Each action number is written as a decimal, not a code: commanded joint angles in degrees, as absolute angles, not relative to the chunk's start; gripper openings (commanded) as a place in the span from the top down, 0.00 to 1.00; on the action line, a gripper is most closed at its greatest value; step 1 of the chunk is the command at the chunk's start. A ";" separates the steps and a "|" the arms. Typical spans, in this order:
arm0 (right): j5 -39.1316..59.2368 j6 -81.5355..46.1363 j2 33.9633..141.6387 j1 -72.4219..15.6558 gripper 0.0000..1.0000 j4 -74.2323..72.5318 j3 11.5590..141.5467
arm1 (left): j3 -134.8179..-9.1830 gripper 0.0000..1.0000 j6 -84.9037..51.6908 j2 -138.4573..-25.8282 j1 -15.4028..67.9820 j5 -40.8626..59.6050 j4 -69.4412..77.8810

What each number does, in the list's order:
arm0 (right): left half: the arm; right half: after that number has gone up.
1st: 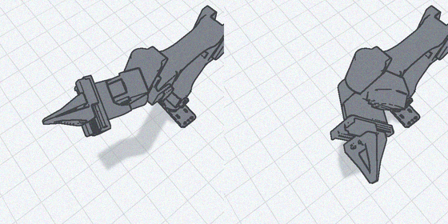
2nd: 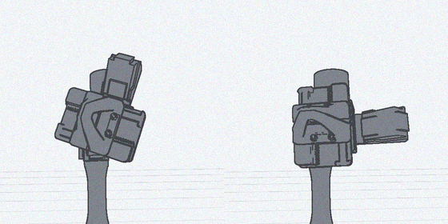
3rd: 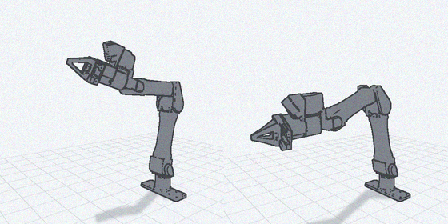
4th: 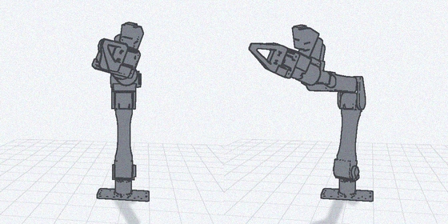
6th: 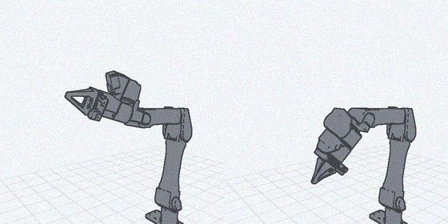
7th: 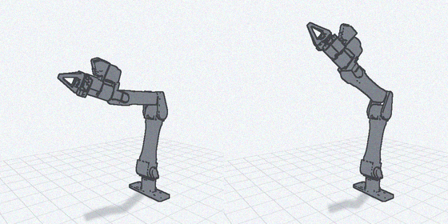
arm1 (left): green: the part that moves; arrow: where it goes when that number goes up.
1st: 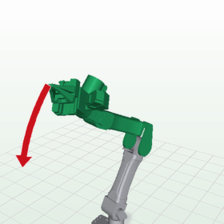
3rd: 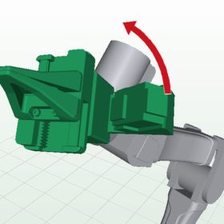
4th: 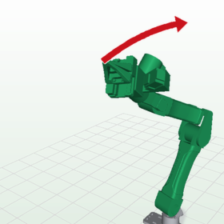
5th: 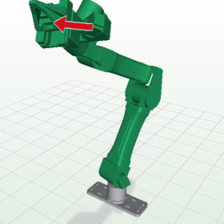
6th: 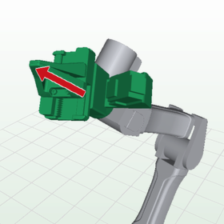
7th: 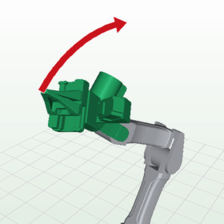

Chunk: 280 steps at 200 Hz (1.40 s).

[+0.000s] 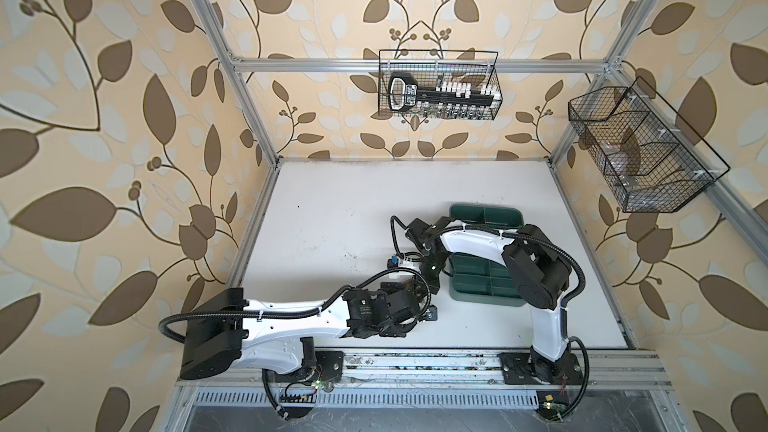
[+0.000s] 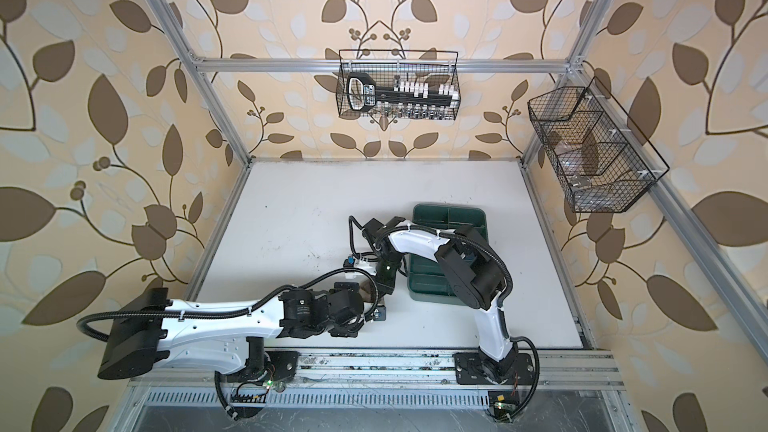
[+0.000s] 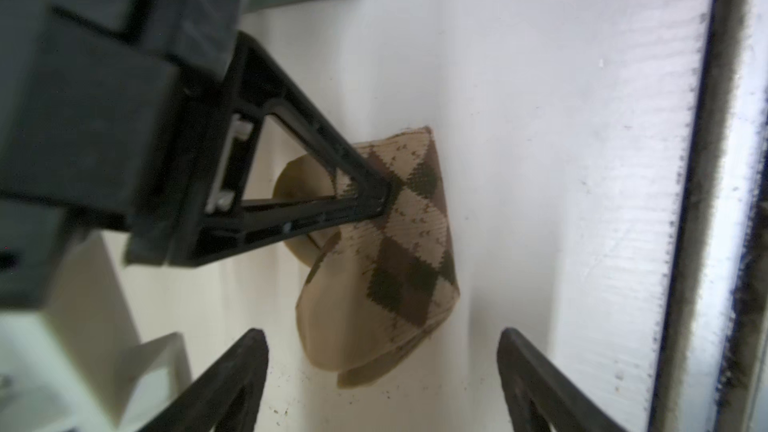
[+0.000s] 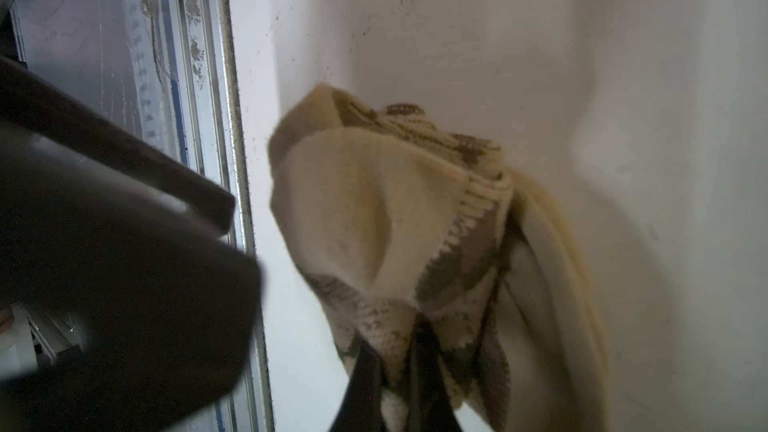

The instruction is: Roll the socks

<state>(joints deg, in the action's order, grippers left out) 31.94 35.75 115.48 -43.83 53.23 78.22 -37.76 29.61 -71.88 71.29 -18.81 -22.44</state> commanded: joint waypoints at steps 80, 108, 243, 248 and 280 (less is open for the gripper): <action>38.23 39.09 115.23 -44.06 1.00 57.69 75.53 | -40.28 0.65 27.45 -91.29 71.02 -23.97 -12.37; 39.71 38.86 111.96 -42.99 1.00 55.95 74.28 | -41.26 0.92 26.89 -92.29 70.84 -23.10 -14.27; 10.97 17.49 68.20 -28.83 0.69 16.60 51.94 | -56.49 1.00 26.56 -99.27 56.30 12.75 -42.72; 10.20 17.98 65.24 -28.82 0.69 14.92 50.03 | -57.43 1.00 26.50 -100.19 55.33 13.82 -43.51; 13.45 33.59 44.32 -33.81 0.68 8.89 35.72 | -62.80 1.00 27.77 -105.74 50.76 19.56 -48.53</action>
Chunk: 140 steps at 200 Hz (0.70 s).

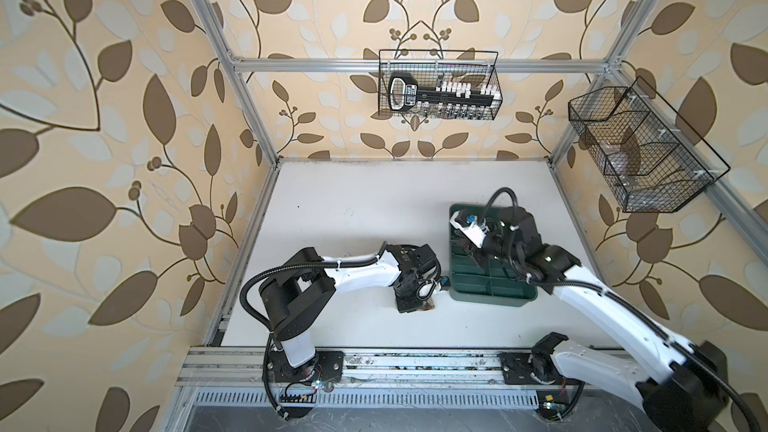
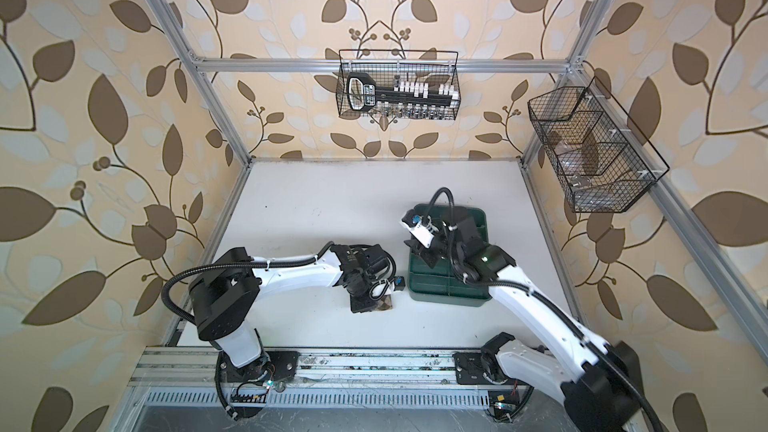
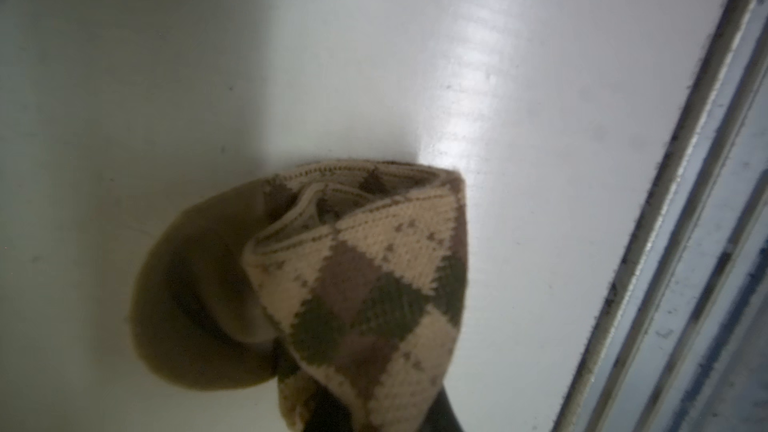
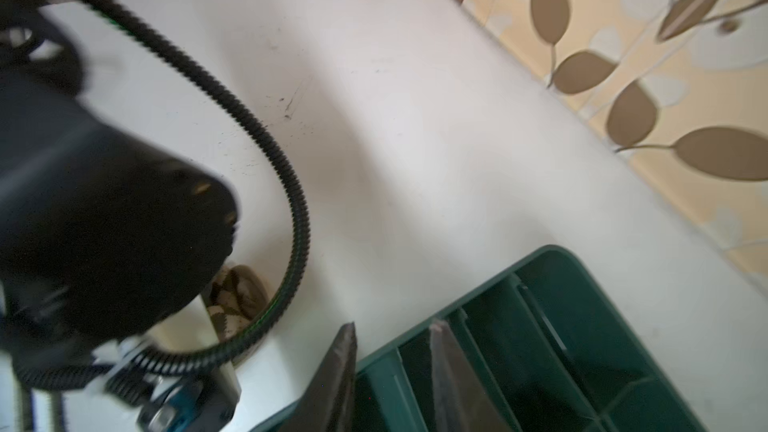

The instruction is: Roll the socks

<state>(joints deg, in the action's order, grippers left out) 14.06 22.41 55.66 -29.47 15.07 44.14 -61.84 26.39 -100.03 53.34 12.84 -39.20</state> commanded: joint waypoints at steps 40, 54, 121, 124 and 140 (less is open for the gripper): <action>1.49 57.17 34.90 -53.97 0.61 15.58 26.58 | -68.81 1.00 28.10 -112.44 47.11 24.92 -53.37; -5.14 58.10 40.25 -59.53 0.61 15.82 26.95 | -69.77 1.00 27.91 -113.66 46.01 27.16 -53.54; -7.61 55.21 66.18 -62.02 0.60 -9.16 23.22 | -69.50 1.00 26.97 -113.56 44.56 27.08 -52.41; -7.11 55.09 67.17 -61.63 0.60 -10.11 23.25 | -69.50 1.00 26.98 -113.55 44.56 27.07 -52.39; -5.54 55.19 72.83 -60.39 0.58 -12.36 23.80 | -69.52 1.00 26.89 -113.81 44.56 27.07 -52.29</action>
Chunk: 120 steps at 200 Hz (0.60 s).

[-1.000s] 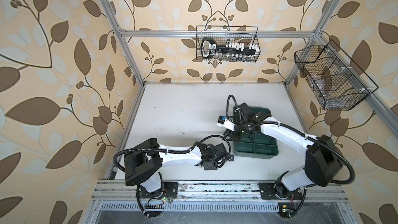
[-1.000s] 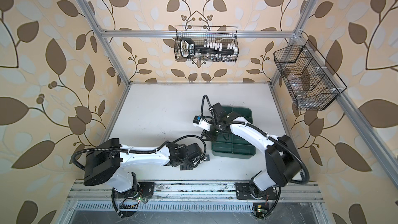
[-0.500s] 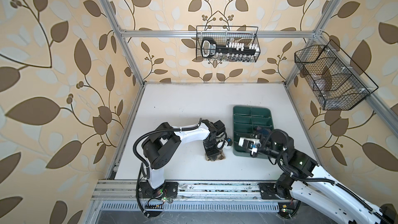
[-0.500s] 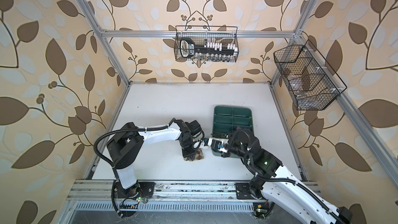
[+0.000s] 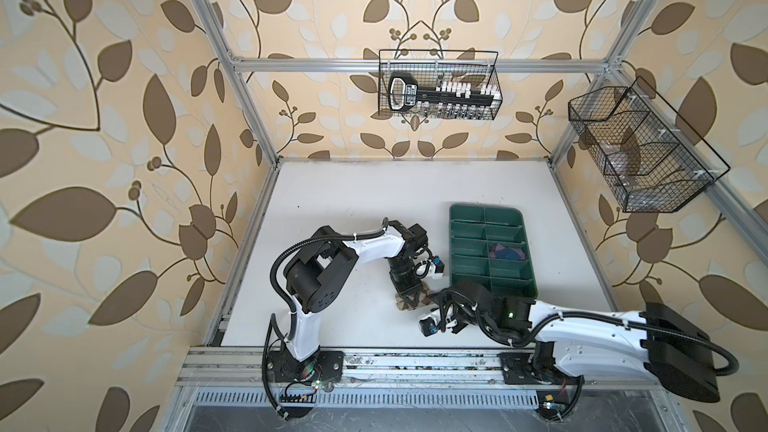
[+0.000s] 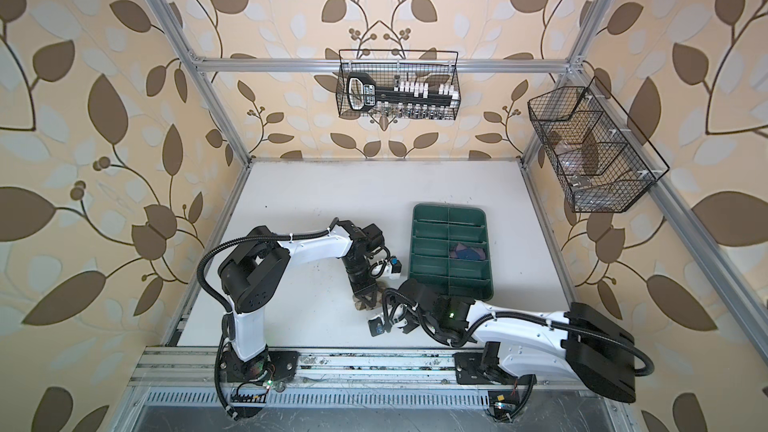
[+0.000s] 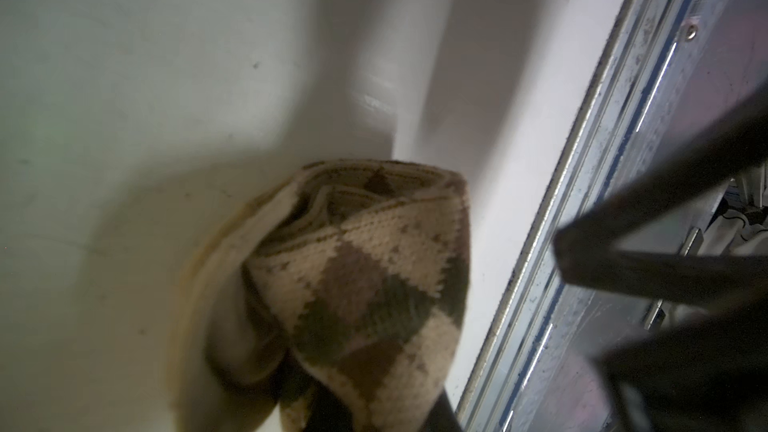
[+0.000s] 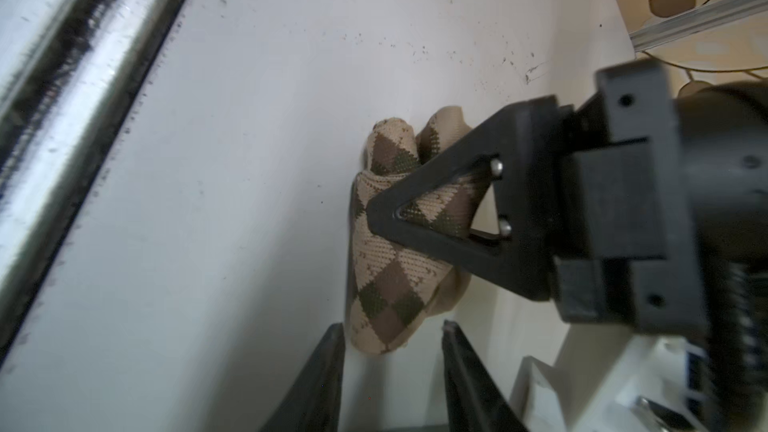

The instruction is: Roll the socks

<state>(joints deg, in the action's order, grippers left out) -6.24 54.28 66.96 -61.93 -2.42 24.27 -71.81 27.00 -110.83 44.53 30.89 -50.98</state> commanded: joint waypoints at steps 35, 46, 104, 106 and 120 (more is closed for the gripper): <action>-6.23 54.98 81.88 -59.17 0.57 -15.55 26.48 | -69.83 1.00 26.99 -114.26 44.47 27.47 -52.51; -6.01 54.70 83.52 -58.74 0.58 -16.56 27.25 | -69.85 1.00 27.08 -114.17 44.47 27.83 -52.61; -2.42 54.31 89.27 -58.30 0.89 -14.94 30.63 | -70.05 1.00 26.95 -113.28 44.47 28.87 -52.30; -2.28 54.44 89.37 -58.42 0.92 -14.44 30.85 | -70.03 1.00 26.86 -113.18 44.47 28.84 -52.23; -2.37 53.94 89.58 -58.71 1.00 -12.22 31.85 | -69.96 0.93 26.26 -111.82 44.47 29.09 -51.80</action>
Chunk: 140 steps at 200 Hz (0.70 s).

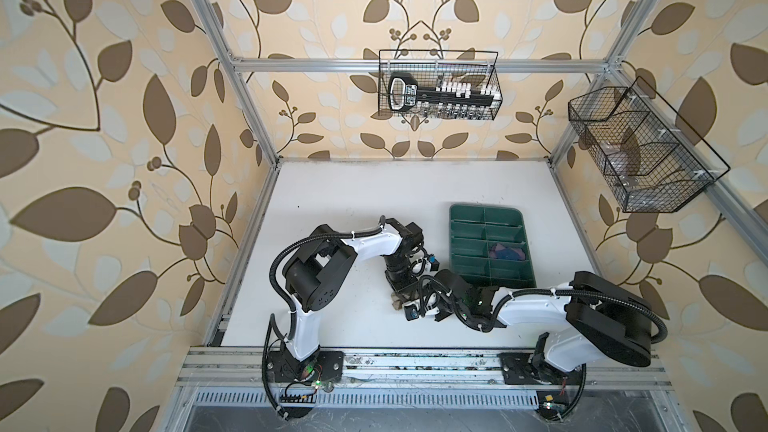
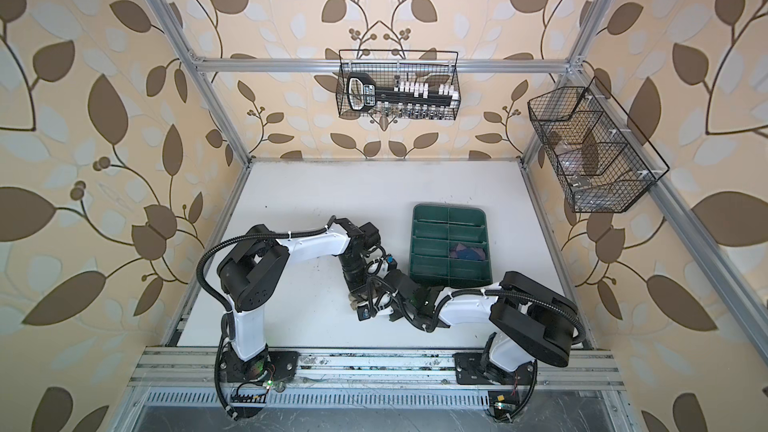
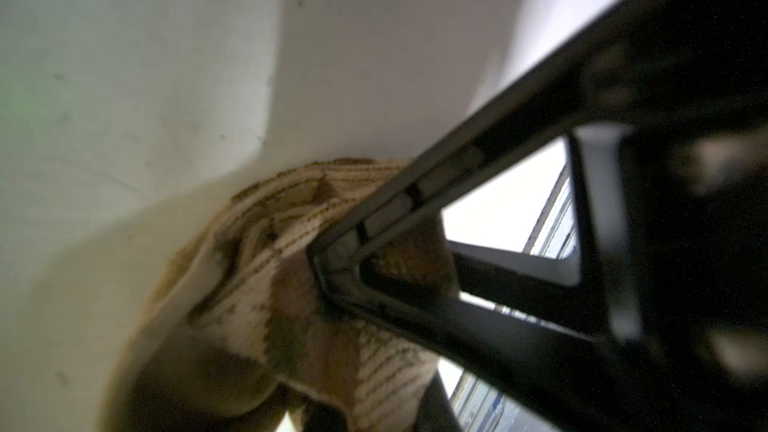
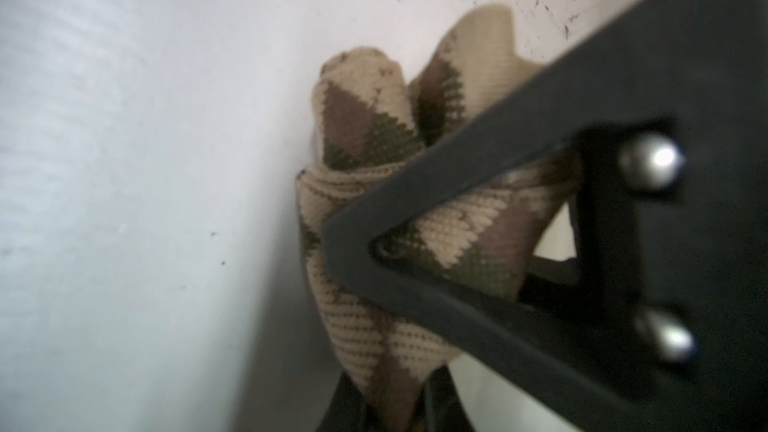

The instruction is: Roll the socks

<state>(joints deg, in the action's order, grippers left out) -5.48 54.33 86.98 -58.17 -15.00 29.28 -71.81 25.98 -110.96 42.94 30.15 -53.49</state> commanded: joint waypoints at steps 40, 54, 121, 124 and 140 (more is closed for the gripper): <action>-1.11 51.56 86.90 -58.26 1.00 -1.82 34.80 | -67.16 0.42 23.43 -102.34 44.47 26.51 -47.56; 0.26 49.63 85.87 -57.26 1.00 3.29 36.29 | -65.72 0.34 22.37 -98.44 44.47 25.34 -46.27; 10.89 46.04 83.02 -54.05 1.00 24.24 42.62 | -55.47 0.01 15.65 -73.44 44.44 11.50 -38.04; 11.69 46.12 83.13 -53.82 1.00 25.57 43.16 | -54.59 0.01 15.21 -71.69 44.45 9.14 -37.09; 14.36 44.83 85.20 -52.90 1.00 30.81 45.78 | -49.80 0.01 12.58 -61.25 44.45 -5.61 -32.07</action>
